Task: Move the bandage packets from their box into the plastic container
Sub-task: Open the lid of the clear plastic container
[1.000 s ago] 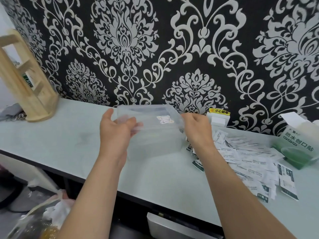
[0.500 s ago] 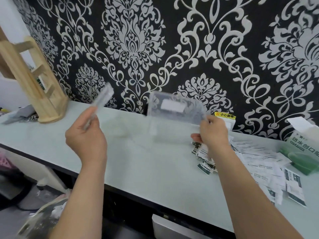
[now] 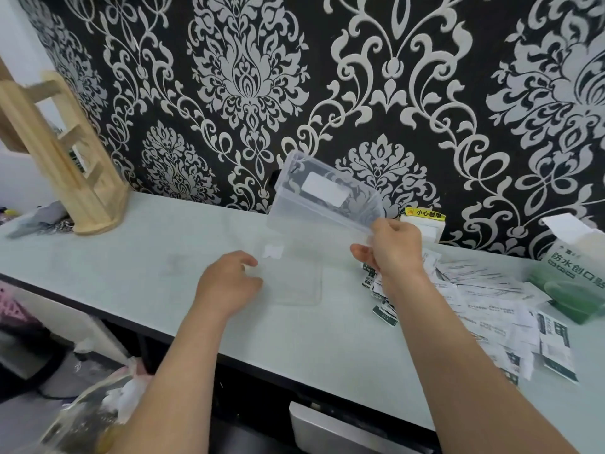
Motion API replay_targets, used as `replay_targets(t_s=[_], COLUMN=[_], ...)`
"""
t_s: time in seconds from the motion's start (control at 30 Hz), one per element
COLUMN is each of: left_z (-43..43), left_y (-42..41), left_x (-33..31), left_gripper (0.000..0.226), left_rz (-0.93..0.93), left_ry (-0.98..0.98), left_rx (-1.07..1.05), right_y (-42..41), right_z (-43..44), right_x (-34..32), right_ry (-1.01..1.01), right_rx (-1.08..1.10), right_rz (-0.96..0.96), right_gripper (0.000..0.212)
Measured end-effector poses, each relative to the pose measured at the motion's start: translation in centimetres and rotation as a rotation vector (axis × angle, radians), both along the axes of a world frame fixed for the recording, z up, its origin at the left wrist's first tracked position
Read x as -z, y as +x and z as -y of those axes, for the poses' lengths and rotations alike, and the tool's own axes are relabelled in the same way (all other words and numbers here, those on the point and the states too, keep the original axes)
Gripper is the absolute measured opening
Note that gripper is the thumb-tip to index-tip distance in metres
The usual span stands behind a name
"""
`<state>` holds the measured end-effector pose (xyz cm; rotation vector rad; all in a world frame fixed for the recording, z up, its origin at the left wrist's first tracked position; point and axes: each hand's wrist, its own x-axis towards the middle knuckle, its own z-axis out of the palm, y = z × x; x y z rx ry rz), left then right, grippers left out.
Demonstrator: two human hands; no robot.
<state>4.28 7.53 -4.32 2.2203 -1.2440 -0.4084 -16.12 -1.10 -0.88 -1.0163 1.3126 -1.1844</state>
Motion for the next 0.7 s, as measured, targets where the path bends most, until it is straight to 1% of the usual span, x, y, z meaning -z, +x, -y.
replay_targets(t_s=[0.07,0.13,0.23,0.33,0.37,0.43,0.53,0.6,0.63,0.7], left_z=[0.1,0.4,0.8,0.6,0.4,0.2,0.0,0.2,0.2,0.4], left_y=[-0.7,-1.9,-2.0,-1.2,-1.1,-1.1,-1.2,-1.4,-1.6,-1.9], left_x=[0.2,0.2,0.2,-0.7,-1.0,-1.6,-2.3,-2.3,-2.4,-2.5], left_gripper=[0.053,0.062,0.054,0.052,0.053,0.049,0.037,0.035,0.039,0.054], left_rz=[-0.014,-0.064,-0.164,-0.474,-0.560,-0.669,-0.789,-0.780,-0.720,-0.522], left_ry=[0.109,0.107,0.061,-0.066,-0.124,-0.208,-0.233,-0.233,-0.236,-0.228], left_rx=[0.027,0.033,0.017,-0.028,-0.049,-0.080,-0.108,-0.139,-0.155,-0.184], right_y=[0.4,0.7,1.1,1.0,0.9,0.8,0.7,0.5,0.4,0.2], right_z=[-0.4,-0.7,-0.9,-0.9,-0.9,-0.8,-0.8,-1.0,-1.1,-1.3], right_x=[0.0,0.0,0.6,1.2,1.2,1.2,1.2,1.1,1.1,0.9], right_ry=[-0.044,-0.068,-0.088,-0.112,-0.120,-0.132,-0.156,-0.171,-0.174,-0.152], right_rx=[-0.022,-0.036,-0.082,-0.145,-0.162,-0.190,-0.214,-0.232,-0.247,-0.294], right_rz=[-0.062,-0.131,-0.320,-0.492,-0.524,-0.552,-0.585,-0.603,-0.603,-0.574], right_gripper=[0.025,0.024,0.028,0.028,0.027,0.025,0.023,0.021,0.023,0.031])
